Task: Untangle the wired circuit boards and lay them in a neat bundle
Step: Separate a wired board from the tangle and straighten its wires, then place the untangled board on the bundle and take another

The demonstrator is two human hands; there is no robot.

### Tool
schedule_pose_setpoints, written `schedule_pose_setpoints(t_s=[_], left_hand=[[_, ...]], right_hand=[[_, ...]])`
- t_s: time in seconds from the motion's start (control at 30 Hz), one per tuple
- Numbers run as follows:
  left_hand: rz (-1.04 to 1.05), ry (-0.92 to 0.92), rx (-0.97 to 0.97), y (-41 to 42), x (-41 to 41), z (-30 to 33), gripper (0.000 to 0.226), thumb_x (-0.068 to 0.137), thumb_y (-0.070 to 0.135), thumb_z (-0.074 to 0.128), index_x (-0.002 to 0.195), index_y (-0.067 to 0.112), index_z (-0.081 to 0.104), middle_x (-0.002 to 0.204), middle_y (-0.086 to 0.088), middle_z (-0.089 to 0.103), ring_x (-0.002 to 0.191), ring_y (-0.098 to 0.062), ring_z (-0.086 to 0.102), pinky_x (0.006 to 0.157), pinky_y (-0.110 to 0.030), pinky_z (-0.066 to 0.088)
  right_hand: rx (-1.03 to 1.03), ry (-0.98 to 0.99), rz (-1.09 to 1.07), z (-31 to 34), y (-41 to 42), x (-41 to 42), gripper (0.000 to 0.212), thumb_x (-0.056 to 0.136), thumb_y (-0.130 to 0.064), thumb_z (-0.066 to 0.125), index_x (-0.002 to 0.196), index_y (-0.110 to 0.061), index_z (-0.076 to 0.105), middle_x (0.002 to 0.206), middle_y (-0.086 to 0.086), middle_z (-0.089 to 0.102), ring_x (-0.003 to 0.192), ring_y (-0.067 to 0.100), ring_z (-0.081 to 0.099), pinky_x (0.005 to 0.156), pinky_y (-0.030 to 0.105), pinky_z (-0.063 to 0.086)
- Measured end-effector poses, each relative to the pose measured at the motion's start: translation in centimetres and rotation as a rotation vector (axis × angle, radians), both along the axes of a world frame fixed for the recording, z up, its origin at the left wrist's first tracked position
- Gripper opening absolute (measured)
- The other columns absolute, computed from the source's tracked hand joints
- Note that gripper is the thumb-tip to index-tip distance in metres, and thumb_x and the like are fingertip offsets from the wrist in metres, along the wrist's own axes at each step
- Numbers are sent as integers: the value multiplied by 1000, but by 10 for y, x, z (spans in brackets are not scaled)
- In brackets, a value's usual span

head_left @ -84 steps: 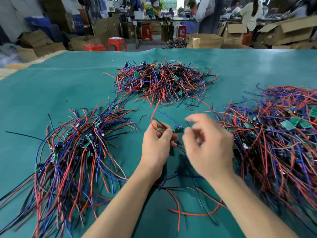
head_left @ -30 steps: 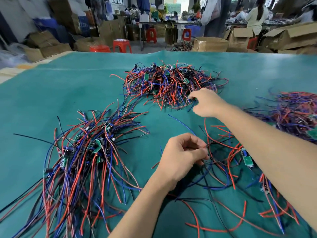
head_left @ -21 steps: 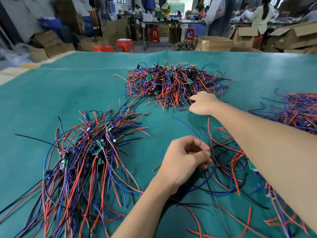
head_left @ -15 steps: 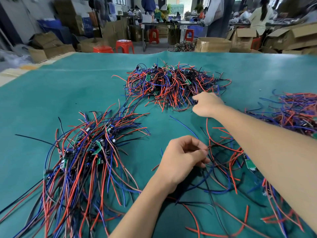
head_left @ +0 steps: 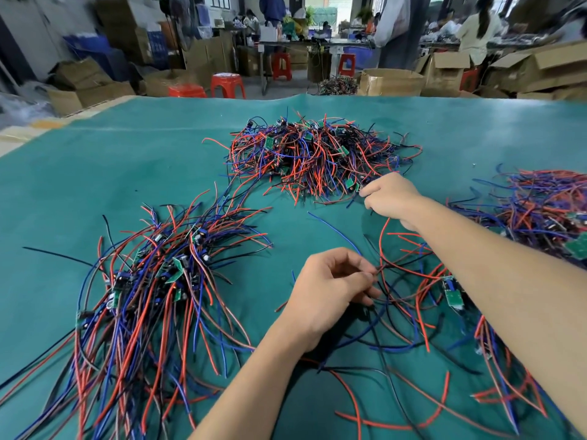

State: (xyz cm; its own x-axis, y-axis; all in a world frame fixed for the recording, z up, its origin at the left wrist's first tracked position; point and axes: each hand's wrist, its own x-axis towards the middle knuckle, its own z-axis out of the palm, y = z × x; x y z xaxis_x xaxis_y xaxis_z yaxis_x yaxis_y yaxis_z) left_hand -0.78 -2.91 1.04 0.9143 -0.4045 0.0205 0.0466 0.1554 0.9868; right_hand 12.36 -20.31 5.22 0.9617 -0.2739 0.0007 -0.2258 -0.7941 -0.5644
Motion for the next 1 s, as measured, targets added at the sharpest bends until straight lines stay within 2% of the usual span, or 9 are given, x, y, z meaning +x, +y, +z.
schedule_pose_setpoints(t_s=[0.17,0.27,0.37,0.43,0.5,0.67,0.77,0.87,1.0], left_hand=[[50,55,-50,-1,1,2,11,90,-9,60,94,1,61,81,-14,64,65,-16,65,59,-22,53],[112,147,-162,0,3,5,14,93,-4,59,107,0,59,92,-16,65,68,-20,66,59,-25,54],[124,225,-280,1,4,9,17,101,6,50,116,2,58,103,-17,67,72,-22,67,62,-26,57],[114,243,-303,2,4,11,17,103,12,47,111,3,59,100,-14,69,70,-21,67,63,-27,58],[104,234,-271,2,4,11,17,104,14,48,96,7,61,85,-8,67,64,-16,63,59,-23,55],[70,188,-189,5,3,9,19,100,9,54,83,11,62,72,-3,59,63,-12,56,61,-20,51],[80,246,-228,7,6,11,16,94,6,52,84,8,63,86,-11,63,71,-16,57,65,-22,51],[96,343,-296,7,8,13,26,94,13,49,90,9,74,105,-14,69,87,-22,59,75,-27,50],[94,300,-280,7,7,11,39,102,34,48,90,13,78,105,-12,72,88,-20,65,76,-28,54]], right_hand=[[193,-192,-95,21,2,-36,30,75,-7,65,102,3,72,117,24,68,118,38,62,98,56,52],[160,-248,-47,29,10,-82,34,74,-18,66,103,-2,71,111,22,68,112,36,63,96,52,52],[-42,-307,80,20,28,-133,29,77,-24,64,99,-11,79,104,10,77,102,32,68,91,40,54],[-210,-345,207,5,40,-159,28,81,-25,57,93,-14,80,102,4,78,99,34,65,91,42,51],[-322,-355,294,-11,49,-174,28,86,-26,51,89,-16,77,100,-2,76,93,31,59,86,45,50],[-335,-530,300,-26,49,-182,21,89,-18,56,80,-13,74,90,-2,74,84,29,60,75,45,52],[-332,-527,356,-27,53,-181,20,88,-17,56,83,-13,74,95,-3,74,87,27,60,77,45,51],[-294,-535,363,-28,55,-181,18,86,-15,58,82,-12,75,99,-3,75,90,27,60,79,45,52],[-266,-586,367,-26,54,-182,16,84,-10,59,84,-10,75,99,1,75,85,29,61,78,45,54]])
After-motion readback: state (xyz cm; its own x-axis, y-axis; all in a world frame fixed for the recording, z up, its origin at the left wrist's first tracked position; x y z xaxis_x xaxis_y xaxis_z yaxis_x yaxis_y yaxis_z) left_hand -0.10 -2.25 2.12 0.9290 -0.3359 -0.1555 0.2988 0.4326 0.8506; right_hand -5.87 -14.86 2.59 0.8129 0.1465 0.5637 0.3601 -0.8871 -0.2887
